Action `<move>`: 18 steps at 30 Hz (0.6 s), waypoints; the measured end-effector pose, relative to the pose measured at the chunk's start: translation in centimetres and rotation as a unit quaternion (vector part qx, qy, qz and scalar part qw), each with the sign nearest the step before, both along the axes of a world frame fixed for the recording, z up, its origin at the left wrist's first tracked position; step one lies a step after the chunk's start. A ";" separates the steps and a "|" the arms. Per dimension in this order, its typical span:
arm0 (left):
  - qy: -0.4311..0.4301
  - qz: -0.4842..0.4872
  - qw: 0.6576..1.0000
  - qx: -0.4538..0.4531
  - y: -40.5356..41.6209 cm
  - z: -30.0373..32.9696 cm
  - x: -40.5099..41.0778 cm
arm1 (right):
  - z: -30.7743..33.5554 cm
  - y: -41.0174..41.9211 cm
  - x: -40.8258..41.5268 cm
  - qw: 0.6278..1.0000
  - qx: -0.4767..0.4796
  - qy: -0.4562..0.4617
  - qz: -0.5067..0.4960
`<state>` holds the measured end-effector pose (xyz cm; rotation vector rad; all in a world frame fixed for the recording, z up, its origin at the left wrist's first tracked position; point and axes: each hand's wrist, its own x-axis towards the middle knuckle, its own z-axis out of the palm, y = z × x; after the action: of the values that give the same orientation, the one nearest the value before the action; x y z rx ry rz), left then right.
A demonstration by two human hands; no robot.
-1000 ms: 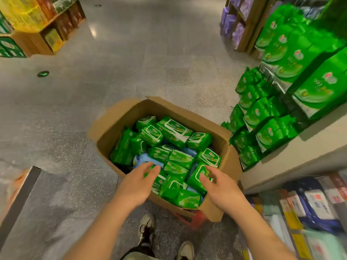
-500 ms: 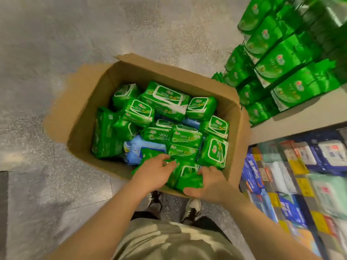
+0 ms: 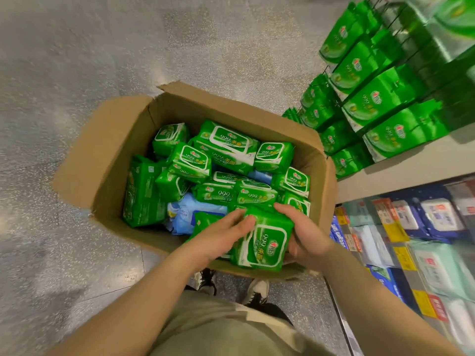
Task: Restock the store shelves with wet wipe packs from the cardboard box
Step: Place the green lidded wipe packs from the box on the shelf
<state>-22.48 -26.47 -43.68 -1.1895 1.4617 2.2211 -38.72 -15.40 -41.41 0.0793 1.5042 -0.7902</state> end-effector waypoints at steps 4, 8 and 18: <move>0.031 0.152 0.980 0.128 0.8 -1.0 0.3 | 0.1 -1.4 1.9 0.997 0.002 -0.075 -0.013; 0.025 0.257 0.949 0.183 -0.6 -1.6 2.1 | -1.8 -1.0 1.2 0.995 0.048 0.078 -0.043; 0.016 0.368 0.917 0.156 -4.2 -0.4 6.1 | -7.6 -1.5 4.5 0.953 0.158 0.250 0.065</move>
<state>-16.43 -30.72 -44.06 -1.7874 0.6503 2.7931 -34.17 -16.90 -49.03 0.0165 2.0878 -0.4725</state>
